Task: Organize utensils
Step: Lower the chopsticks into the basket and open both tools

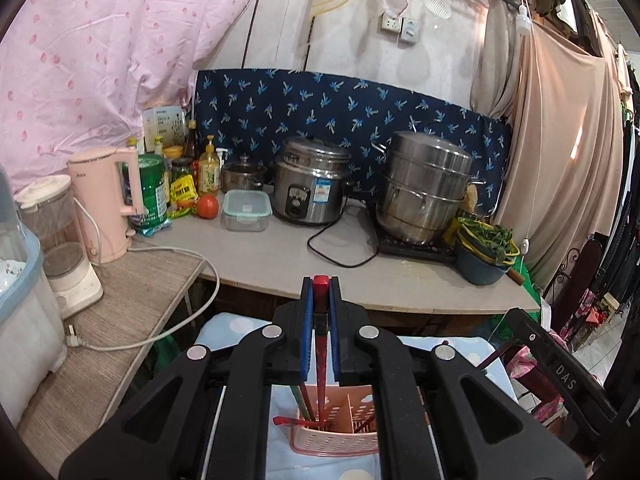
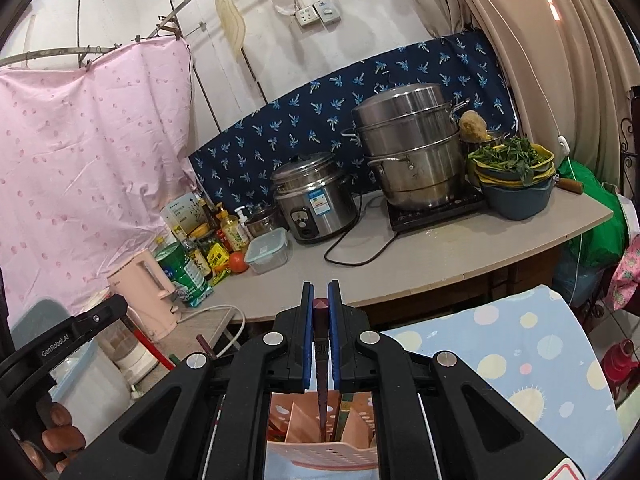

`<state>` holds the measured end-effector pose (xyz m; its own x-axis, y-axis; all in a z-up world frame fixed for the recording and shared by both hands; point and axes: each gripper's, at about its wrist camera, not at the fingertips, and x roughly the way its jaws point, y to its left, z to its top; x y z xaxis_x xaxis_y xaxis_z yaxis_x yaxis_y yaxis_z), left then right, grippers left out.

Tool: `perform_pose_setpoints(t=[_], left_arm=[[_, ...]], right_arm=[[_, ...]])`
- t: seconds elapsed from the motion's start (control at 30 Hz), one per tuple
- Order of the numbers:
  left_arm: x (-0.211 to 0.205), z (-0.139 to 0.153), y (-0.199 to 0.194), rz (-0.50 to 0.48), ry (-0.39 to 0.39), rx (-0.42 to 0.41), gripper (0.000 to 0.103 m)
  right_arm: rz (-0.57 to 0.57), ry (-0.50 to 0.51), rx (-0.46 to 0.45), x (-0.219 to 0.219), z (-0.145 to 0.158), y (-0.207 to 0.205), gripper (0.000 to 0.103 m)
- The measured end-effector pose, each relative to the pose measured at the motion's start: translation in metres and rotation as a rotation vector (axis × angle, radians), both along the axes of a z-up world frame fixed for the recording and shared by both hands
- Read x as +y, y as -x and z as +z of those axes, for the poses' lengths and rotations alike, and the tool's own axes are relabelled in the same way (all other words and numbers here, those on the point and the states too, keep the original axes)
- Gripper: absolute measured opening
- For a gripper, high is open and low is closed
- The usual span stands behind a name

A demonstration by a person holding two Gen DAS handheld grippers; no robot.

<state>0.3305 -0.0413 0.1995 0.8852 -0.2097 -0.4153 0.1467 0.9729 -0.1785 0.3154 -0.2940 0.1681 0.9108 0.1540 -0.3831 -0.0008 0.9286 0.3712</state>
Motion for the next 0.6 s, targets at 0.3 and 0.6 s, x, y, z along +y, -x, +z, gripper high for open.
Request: perform_pose_setpoints(t=[0.3,0.6], left_arm=[[-0.001,-0.011,-0.001,0.008,-0.006,0.024,0.007],[-0.001,-0.007,0.012,0.019,-0.023,0.012,0.028]], right_arm=[[-0.006,0.003,0.022,0.000,-0.010,0.004,0.011],[-0.001,0.015,-0.003,0.002,0.000,0.022,0.019]])
